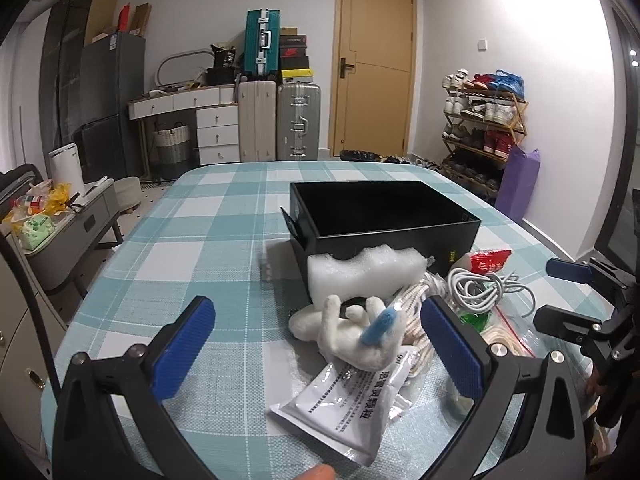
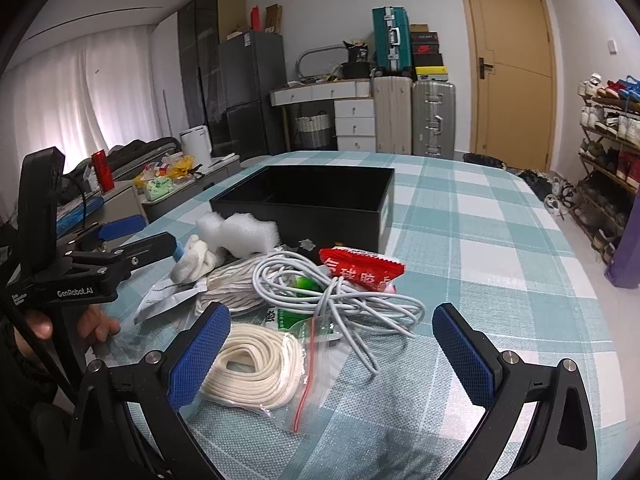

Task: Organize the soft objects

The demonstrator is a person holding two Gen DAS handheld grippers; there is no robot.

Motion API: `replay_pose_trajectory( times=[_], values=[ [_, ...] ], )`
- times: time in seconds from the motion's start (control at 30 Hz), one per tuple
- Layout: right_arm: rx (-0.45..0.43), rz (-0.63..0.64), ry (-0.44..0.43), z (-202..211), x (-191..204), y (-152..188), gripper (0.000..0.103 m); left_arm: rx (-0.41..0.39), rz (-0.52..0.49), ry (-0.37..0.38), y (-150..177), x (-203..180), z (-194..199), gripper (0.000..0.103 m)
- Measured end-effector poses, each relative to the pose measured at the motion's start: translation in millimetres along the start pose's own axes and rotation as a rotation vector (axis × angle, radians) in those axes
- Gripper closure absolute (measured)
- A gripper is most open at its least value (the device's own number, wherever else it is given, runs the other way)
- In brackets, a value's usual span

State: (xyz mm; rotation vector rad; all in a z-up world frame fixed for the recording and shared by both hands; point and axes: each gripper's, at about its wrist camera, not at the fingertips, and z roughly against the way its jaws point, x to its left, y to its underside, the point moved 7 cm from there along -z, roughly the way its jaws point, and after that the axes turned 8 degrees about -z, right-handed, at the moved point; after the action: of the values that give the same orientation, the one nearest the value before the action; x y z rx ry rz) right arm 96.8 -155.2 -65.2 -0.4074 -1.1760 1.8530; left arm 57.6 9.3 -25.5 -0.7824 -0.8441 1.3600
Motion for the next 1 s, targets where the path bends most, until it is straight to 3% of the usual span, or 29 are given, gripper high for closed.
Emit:
replay_pose_trajectory(
  times=[0.2,0.6,0.83,1.0],
  values=[
    [0.058,0.084,-0.015,-3,15,3,0.000,-0.037,-0.025,0.001,-2,-2,5,0.000],
    [0.123,0.243,-0.068,-8,42,10,0.000,-0.007,-0.014,-0.009,-2,6,3,0.000],
    [0.162,0.334,-0.115,-13,60,9,0.001,0.016,-0.028,0.025,0,4,-2,0.000],
    [0.204,0.378,-0.163,-20,74,13,0.008,0.023,-0.021,0.025,1,5,-3,0.000]
  ],
)
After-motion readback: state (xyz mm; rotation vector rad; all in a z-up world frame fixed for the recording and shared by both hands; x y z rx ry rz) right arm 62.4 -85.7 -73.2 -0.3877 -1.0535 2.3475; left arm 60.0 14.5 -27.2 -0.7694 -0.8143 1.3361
